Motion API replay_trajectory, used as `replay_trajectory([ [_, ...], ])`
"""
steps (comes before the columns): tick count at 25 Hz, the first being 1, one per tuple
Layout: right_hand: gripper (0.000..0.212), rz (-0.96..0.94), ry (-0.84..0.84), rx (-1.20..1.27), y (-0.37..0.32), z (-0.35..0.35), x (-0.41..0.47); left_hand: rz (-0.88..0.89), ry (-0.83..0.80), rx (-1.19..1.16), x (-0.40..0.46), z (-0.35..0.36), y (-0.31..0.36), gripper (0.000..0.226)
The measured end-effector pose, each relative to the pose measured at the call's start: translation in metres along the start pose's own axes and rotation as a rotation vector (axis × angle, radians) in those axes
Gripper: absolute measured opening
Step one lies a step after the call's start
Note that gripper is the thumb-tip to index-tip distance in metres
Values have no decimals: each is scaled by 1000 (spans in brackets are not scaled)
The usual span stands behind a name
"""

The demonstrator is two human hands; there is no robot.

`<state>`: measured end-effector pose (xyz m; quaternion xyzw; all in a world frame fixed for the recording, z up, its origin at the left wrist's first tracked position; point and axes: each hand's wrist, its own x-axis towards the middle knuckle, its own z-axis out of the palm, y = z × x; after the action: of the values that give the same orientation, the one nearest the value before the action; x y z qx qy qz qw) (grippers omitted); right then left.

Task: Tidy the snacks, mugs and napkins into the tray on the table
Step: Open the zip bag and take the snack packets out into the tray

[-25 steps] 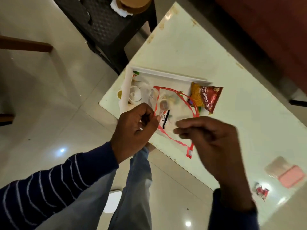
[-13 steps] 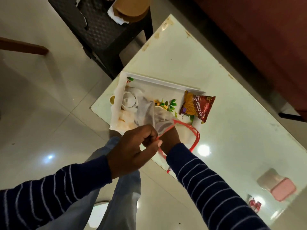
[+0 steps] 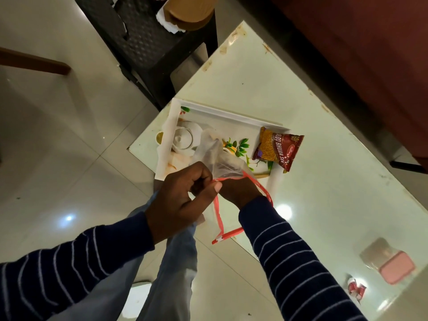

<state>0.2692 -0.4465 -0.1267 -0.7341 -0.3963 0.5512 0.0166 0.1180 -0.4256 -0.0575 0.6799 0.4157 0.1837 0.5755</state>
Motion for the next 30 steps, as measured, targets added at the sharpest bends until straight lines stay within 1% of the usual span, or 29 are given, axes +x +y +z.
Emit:
replay_trajectory([
  [2, 31, 17, -3, 13, -6, -5, -7, -14, -2, -13, -2, 1, 3, 19],
  [3, 30, 30, 33, 103, -9, -7, -13, -20, 4, -5, -2, 2, 4, 17],
  [5, 26, -3, 111, 44, -10, -9, -26, -27, 20, 20, -1, 3, 7, 16],
  [6, 28, -51, 103, -67, -11, -11, -38, -29, 41, 41, -1, 4, 7, 15],
  [8, 32, -109, 198, -105, -12, -9, -60, -41, 84, 80, -1, 5, 8, 14],
  [10, 28, -188, 418, -125, -18, -6, -90, -53, 98, 96, 1, 6, 8, 15],
  [12, 25, -148, 545, -114, -18, -6, -121, -41, 113, 105, 4, 8, 10, 18],
  [13, 25, -85, 620, -116, -16, -7, -137, -30, 125, 111, 6, 9, 12, 19],
  [14, 23, -81, 733, -109, -9, -9, -153, -27, 136, 119, 8, 11, 13, 20],
  [15, 15, -131, 861, -74, -3, -14, -169, -34, 143, 123, 10, 12, 15, 21],
  [16, 9, -164, 971, 32, 4, -21, -183, -43, 143, 124, 12, 12, 16, 21],
  [17, 8, -144, 1033, 289, 9, -29, -194, -51, 139, 119, 13, 13, 15, 20],
  [18, 10, -121, 1055, 652, 17, -35, -202, -59, 132, 108, 14, 12, 14, 21],
  [19, 13, -54, 1058, 1024, 23, -44, -206, -64, 124, 98, 14, 10, 13, 23],
  [20, 20, 27, 1050, 1264, 36, -49, -206, -65, 118, 94, 14, 8, 12, 26],
  [21, 25, 81, 1036, 1346, 47, -55, -202, -60, 114, 89, 13, 8, 11, 27],
  [22, 27, 113, 1013, 1306, 59, -59, -195, -52, 109, 84, 12, 8, 12, 27],
  [24, 22, 157, 957, 1234, 88, -57, -166, -48, 95, 72, 9, 10, 16, 26],
  [27, 15, 214, 839, 1407, 125, -41, -105, -46, 78, 54, 7, 13, 17, 23],
  [30, 14, 291, 692, 1425, 158, -21, -52, -34, 64, 50, 5, 13, 16, 21],
])
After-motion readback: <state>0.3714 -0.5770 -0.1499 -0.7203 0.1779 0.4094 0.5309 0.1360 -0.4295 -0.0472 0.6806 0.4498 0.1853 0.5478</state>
